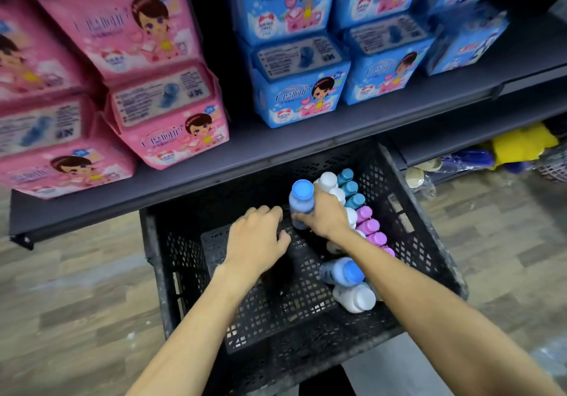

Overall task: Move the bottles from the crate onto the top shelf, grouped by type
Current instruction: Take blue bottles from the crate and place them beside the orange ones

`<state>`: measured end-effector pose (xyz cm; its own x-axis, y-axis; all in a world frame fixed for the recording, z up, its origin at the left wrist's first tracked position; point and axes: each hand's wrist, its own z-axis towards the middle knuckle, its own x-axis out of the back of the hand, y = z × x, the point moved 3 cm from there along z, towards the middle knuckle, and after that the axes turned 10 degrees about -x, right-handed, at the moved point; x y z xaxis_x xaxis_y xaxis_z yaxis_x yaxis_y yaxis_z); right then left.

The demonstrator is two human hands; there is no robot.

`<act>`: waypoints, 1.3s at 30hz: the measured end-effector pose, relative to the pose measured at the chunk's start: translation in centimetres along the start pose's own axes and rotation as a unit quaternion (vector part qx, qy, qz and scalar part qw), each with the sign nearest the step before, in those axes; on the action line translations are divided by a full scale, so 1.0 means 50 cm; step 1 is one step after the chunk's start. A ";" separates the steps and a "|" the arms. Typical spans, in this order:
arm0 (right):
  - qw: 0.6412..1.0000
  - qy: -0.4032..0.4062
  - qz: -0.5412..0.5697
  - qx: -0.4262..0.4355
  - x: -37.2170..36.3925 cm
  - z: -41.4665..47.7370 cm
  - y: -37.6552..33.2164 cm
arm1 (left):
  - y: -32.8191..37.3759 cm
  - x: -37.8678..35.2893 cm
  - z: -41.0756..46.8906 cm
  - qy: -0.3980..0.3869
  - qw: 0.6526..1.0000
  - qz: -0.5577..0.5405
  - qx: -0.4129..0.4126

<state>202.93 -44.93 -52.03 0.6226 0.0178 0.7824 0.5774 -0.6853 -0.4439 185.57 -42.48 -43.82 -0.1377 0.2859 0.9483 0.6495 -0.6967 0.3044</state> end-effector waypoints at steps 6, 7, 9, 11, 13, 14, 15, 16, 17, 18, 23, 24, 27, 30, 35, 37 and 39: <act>0.996 0.053 -0.040 0.066 0.136 -0.078 -0.048 | 0.020 0.106 0.011 0.024 0.999 0.021 -0.020; 0.994 0.063 -0.041 0.081 0.165 -0.094 -0.059 | 0.027 0.129 0.016 0.033 0.999 0.021 -0.027; 0.989 0.086 -0.039 0.113 0.228 -0.126 -0.084 | 0.044 0.178 0.026 0.058 0.997 0.023 -0.044; 0.982 0.118 -0.032 0.147 0.294 -0.159 -0.114 | 0.062 0.233 0.035 0.089 0.994 0.034 -0.061; 0.972 0.148 -0.025 0.182 0.358 -0.192 -0.149 | 0.080 0.289 0.041 0.122 0.988 0.047 -0.078; 0.967 0.163 -0.015 0.196 0.388 -0.208 -0.165 | 0.089 0.317 0.042 0.138 0.985 0.053 -0.087; 0.962 0.177 0.002 0.208 0.418 -0.225 -0.181 | 0.098 0.346 0.043 0.157 0.981 0.057 -0.095; 0.957 0.190 0.021 0.219 0.447 -0.242 -0.196 | 0.108 0.376 0.042 0.177 0.977 0.059 -0.102; 0.952 0.199 0.037 0.230 0.476 -0.259 -0.212 | 0.118 0.406 0.040 0.199 0.972 0.059 -0.109; 0.946 0.205 0.049 0.245 0.503 -0.276 -0.228 | 0.128 0.437 0.037 0.220 0.967 0.058 -0.117; 0.928 0.216 0.094 0.288 0.618 -0.345 -0.298 | 0.171 0.574 0.011 0.287 0.945 0.051 -0.149; 0.923 0.222 0.101 0.297 0.640 -0.357 -0.311 | 0.177 0.599 0.005 0.301 0.941 0.039 -0.153; 0.908 0.237 0.120 0.324 0.704 -0.397 -0.354 | 0.192 0.665 -0.018 0.346 0.924 0.015 -0.165; 0.891 0.251 0.144 0.350 0.766 -0.431 -0.399 | 0.203 0.715 -0.035 0.382 0.908 0.018 -0.170; 0.862 0.282 0.135 0.399 0.855 -0.472 -0.480 | 0.207 0.784 -0.049 0.424 0.890 0.027 -0.166; 0.855 0.285 0.126 0.415 0.882 -0.481 -0.511 | 0.204 0.806 -0.051 0.430 0.887 0.039 -0.163; 0.851 0.285 0.121 0.423 0.902 -0.487 -0.539 | 0.196 0.824 -0.052 0.433 0.886 0.053 -0.157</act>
<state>202.61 -43.39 5.86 0.5594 -0.5707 0.6012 0.7927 0.1563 -0.5892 184.30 -39.24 -1.52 -0.6983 -0.3095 0.6455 0.4720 -0.8770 0.0901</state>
